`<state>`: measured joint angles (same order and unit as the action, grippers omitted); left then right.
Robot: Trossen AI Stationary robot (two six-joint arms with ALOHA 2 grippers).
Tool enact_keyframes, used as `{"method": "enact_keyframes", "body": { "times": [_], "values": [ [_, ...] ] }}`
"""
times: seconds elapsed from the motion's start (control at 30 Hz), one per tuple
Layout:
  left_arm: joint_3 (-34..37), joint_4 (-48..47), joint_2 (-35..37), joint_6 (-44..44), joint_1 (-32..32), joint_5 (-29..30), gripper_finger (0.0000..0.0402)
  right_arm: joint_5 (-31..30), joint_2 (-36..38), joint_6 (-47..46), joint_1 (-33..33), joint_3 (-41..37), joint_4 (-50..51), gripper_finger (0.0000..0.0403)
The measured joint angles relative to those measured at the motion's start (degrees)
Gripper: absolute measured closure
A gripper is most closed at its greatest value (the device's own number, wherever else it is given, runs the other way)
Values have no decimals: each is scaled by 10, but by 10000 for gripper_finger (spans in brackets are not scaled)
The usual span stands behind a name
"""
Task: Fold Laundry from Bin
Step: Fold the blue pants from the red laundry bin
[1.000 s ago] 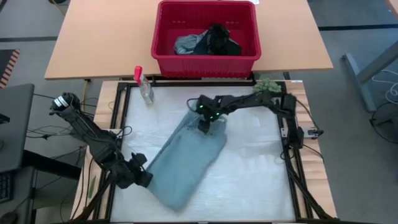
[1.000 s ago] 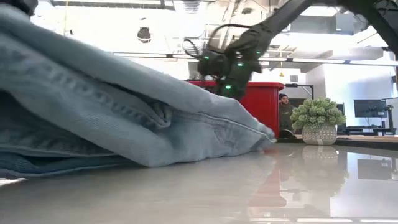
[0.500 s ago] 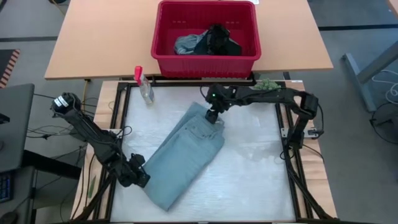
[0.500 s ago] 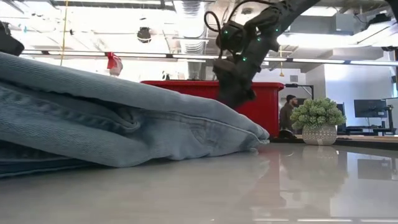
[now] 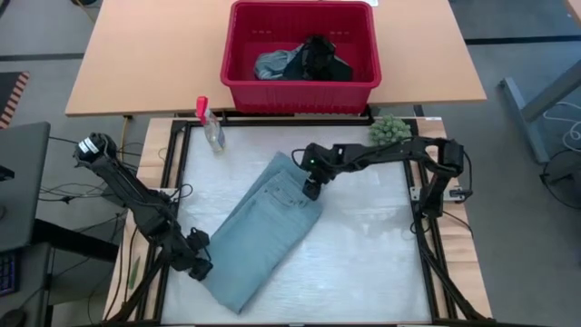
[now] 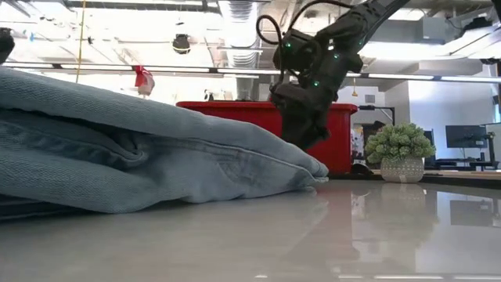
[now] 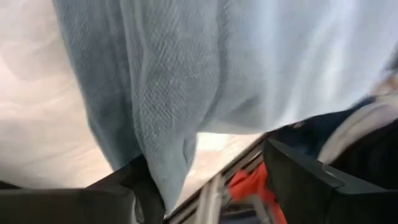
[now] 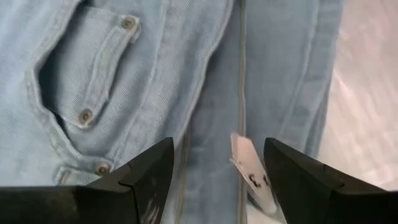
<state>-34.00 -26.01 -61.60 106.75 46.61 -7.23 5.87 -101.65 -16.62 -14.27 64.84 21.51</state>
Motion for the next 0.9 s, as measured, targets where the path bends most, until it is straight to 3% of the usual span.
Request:
{"method": "enact_keyframes", "body": {
  "times": [0.17, 0.27, 0.47, 0.63, 0.73, 0.9],
  "values": [
    [-21, -22, 47, -18, 0, 107, 167, -5, 0, 0, 11, 0, -36, 127],
    [-27, -21, 70, -27, 0, 141, 167, -21, -15, 2, 16, 1, -38, 127],
    [-27, -49, 98, -15, 0, 140, 166, 6, -77, 4, 20, 2, -55, 127],
    [-27, -175, 114, 31, 1, 114, 166, -3, -104, 4, 29, 4, -42, 135],
    [-27, -243, 123, 46, 1, 127, 166, -34, -99, 14, 36, 3, -35, 177],
    [-27, -265, 138, 54, 1, 216, 166, -56, -74, 30, 42, 1, -35, 297]
  ]
}}
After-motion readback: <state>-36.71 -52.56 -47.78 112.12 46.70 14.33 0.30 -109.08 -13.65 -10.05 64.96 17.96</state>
